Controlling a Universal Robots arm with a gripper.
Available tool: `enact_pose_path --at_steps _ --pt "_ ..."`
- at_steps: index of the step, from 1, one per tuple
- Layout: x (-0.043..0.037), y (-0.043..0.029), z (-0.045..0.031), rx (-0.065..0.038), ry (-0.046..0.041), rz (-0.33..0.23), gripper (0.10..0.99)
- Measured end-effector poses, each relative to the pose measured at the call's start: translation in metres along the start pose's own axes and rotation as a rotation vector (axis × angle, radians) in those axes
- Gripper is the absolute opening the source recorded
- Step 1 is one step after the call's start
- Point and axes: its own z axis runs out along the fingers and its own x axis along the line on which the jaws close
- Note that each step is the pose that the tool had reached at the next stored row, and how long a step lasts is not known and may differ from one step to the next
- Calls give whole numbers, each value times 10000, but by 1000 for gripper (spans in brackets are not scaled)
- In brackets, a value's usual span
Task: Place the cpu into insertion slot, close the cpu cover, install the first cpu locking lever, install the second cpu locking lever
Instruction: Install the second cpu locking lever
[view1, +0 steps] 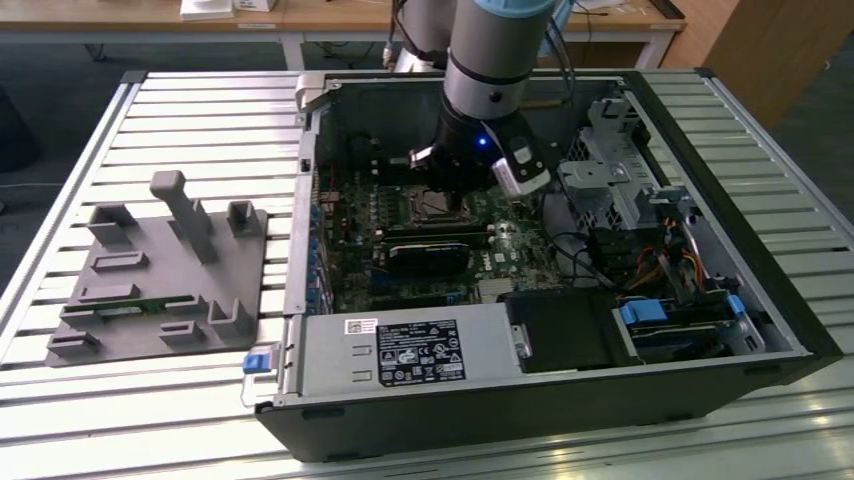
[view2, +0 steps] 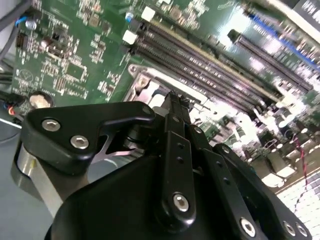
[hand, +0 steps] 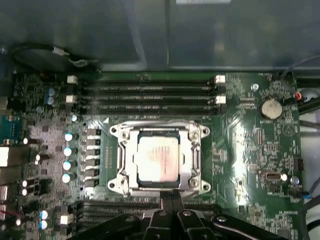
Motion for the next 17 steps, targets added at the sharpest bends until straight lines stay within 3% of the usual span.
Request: enact_pose_path --at_steps 3,9,16,17 --pt "34 -22 3 0 0 1 106" --pt "191 -37 25 0 0 0 106" --pt "208 -52 131 -6 98 11 106" --pt "208 -60 133 -95 109 9 106"
